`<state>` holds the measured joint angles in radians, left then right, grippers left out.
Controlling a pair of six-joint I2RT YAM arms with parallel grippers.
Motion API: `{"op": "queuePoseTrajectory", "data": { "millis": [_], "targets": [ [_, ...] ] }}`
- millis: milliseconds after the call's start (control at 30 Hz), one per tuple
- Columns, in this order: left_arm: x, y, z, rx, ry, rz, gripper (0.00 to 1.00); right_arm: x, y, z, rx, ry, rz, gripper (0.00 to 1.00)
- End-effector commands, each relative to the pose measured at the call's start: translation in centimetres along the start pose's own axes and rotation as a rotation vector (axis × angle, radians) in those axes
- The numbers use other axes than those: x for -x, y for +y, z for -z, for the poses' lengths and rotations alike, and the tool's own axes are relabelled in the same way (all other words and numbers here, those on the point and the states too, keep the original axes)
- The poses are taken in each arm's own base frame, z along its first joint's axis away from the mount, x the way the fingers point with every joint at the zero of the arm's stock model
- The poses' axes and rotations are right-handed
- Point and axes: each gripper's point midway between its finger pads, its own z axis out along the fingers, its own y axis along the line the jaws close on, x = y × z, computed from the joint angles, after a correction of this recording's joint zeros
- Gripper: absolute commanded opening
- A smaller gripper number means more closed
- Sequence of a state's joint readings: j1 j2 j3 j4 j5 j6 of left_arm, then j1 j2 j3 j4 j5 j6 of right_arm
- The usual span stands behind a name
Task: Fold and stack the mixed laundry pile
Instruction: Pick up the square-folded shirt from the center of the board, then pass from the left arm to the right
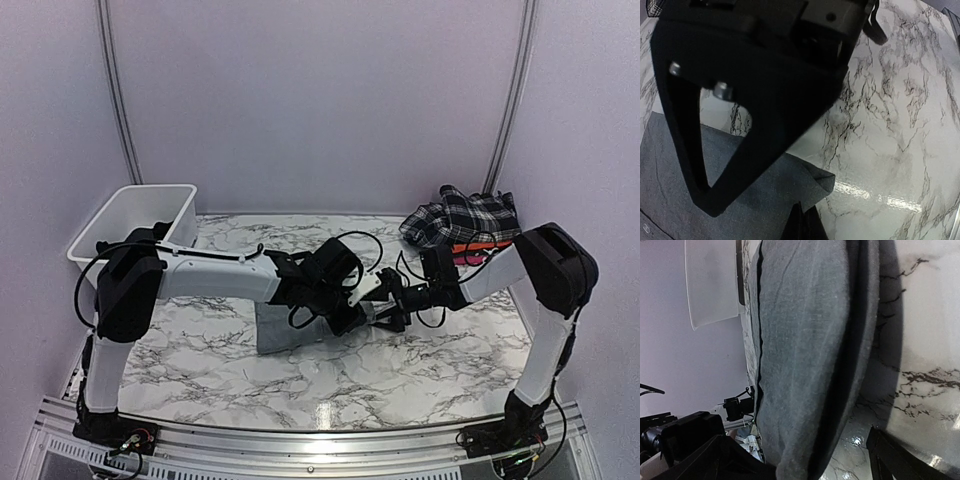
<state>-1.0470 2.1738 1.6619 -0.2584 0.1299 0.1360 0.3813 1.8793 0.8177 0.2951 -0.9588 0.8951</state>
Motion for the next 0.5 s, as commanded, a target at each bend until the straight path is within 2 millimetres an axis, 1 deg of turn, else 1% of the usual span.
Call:
{"op": "queuePoseTrajectory", "data": {
  "millis": [0, 67, 167, 300, 333, 467],
  "targets": [
    [3.5, -1.1, 2.7, -0.061, -0.123, 0.027, 0.00, 0.5, -1.8, -1.0, -0.018, -0.037, -0.131, 0.94],
    [3.8, -1.7, 3.0, -0.081, -0.133, 0.024, 0.00, 1.1, -1.5, -1.6, 0.006, -0.039, -0.150, 0.90],
    [3.7, -2.3, 3.1, -0.100, -0.135, 0.017, 0.00, 2.6, -1.1, -2.5, 0.035, -0.057, -0.158, 0.84],
    [3.1, -2.9, 3.0, -0.116, -0.124, 0.010, 0.00, 4.4, -0.9, -3.5, 0.059, -0.073, -0.180, 0.68],
    [3.0, -3.0, 3.0, -0.118, -0.122, 0.008, 0.00, 4.7, -1.1, -3.7, 0.057, -0.077, -0.182, 0.64],
    [2.8, -3.4, 3.1, -0.119, -0.121, -0.006, 0.00, 5.5, -1.7, -4.4, 0.034, -0.077, -0.184, 0.49]
  ]
}}
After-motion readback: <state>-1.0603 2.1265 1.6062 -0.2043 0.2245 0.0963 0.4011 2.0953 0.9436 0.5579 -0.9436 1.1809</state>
